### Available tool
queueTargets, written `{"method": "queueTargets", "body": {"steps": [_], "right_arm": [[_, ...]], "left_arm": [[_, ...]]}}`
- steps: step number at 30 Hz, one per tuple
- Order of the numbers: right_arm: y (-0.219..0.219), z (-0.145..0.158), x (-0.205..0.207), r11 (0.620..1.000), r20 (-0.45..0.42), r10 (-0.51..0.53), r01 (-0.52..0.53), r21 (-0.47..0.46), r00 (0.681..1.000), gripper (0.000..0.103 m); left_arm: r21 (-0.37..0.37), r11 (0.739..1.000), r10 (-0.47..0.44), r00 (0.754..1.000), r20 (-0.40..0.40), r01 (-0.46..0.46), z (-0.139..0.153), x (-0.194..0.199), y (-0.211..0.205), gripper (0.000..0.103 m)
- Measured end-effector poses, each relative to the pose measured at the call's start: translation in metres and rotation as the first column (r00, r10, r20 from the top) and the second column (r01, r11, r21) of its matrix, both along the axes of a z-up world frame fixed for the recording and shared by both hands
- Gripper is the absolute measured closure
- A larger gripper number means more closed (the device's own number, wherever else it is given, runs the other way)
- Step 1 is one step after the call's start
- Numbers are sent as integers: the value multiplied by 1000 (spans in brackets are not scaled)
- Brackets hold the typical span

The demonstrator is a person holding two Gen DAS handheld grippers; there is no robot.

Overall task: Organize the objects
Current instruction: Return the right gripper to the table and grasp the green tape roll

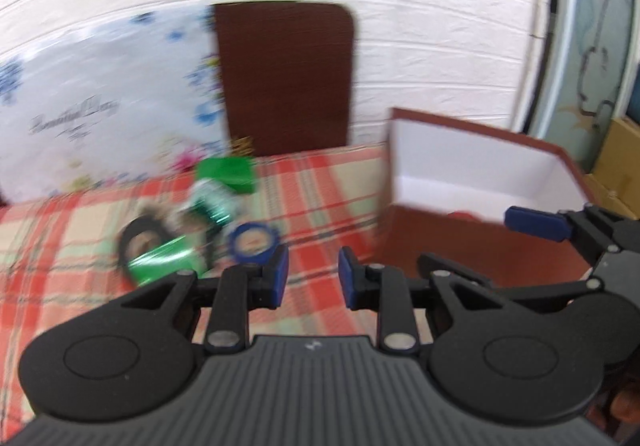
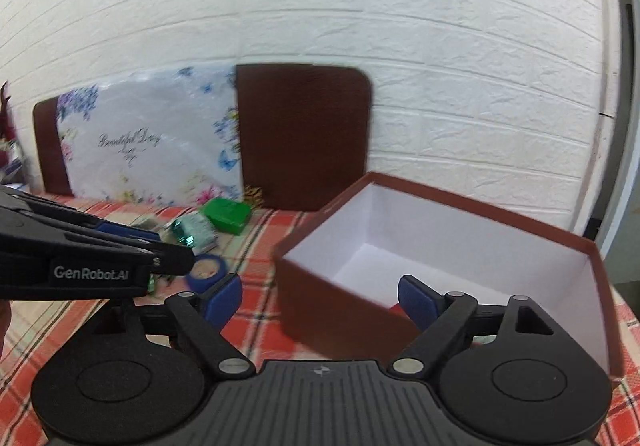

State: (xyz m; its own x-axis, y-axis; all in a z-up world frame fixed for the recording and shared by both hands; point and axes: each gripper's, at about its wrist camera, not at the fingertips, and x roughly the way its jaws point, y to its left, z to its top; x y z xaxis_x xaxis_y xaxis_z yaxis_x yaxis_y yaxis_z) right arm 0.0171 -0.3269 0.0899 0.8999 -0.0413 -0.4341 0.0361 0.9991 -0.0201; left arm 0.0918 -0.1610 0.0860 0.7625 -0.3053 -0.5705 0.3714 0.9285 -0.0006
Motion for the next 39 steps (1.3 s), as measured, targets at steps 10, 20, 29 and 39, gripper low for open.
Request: {"method": "queueTargets", "body": {"steps": [10, 20, 29, 39], "right_arm": [[83, -24, 4, 992, -94, 127, -128, -6, 987, 19], [143, -68, 18, 977, -194, 213, -206, 58, 958, 19], [163, -86, 40, 984, -233, 178, -164, 74, 956, 19], [184, -90, 77, 983, -127, 183, -180, 29, 975, 18]], "left_arm": [[66, 982, 180, 983, -13, -179, -36, -6, 88, 73], [126, 937, 333, 942, -44, -326, -79, 5, 155, 68], [74, 933, 355, 935, -9, -353, -107, 22, 186, 61], [-164, 906, 397, 918, 6, -391, -116, 29, 223, 53]]}}
